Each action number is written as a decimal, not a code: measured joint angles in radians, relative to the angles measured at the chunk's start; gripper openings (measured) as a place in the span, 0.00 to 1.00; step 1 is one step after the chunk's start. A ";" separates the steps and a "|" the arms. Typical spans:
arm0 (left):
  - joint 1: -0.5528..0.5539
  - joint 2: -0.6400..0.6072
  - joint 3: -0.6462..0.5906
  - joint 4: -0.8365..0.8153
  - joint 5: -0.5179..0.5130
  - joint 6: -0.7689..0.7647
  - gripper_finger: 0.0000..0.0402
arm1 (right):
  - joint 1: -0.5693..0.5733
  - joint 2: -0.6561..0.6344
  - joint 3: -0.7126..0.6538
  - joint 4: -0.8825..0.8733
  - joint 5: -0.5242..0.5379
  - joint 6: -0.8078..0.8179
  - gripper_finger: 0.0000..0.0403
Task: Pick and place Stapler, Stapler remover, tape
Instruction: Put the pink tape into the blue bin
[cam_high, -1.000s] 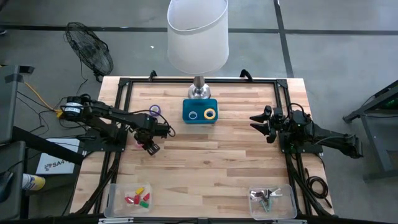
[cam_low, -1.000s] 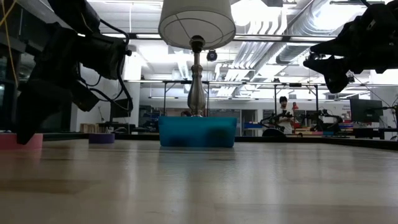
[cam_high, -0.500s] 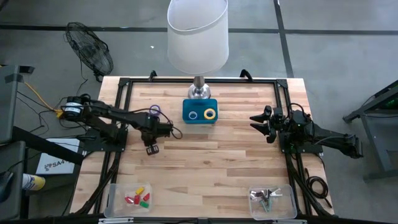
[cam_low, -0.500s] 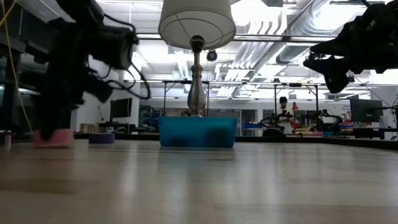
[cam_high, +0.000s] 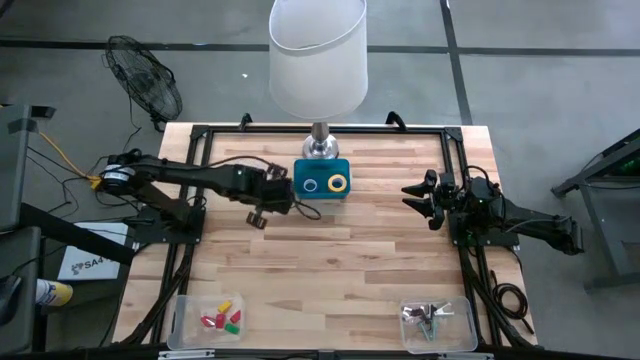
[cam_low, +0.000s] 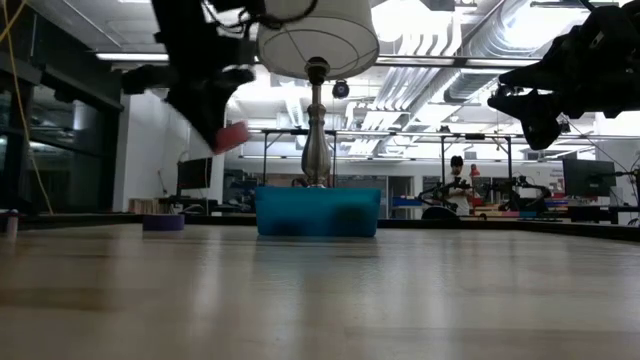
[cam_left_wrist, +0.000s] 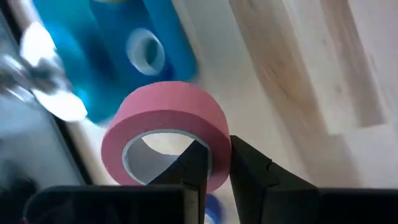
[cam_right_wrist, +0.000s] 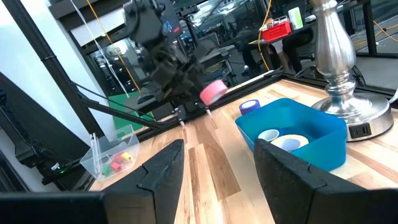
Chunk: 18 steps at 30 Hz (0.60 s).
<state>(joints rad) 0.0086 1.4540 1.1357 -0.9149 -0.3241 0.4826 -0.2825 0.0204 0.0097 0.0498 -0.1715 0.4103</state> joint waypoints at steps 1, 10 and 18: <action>0.010 0.000 0.013 0.013 -0.004 0.046 0.12 | 0.000 0.000 0.000 0.000 0.000 0.000 0.46; 0.187 0.055 0.117 0.148 0.133 0.347 0.12 | 0.000 0.000 0.000 0.000 0.000 0.000 0.46; 0.260 0.202 0.225 0.122 0.230 0.565 0.12 | 0.000 0.000 0.000 0.000 0.000 0.000 0.46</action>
<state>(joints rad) 0.2684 1.6558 1.3603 -0.7931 -0.0945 1.0474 -0.2828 0.0204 0.0097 0.0498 -0.1711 0.4103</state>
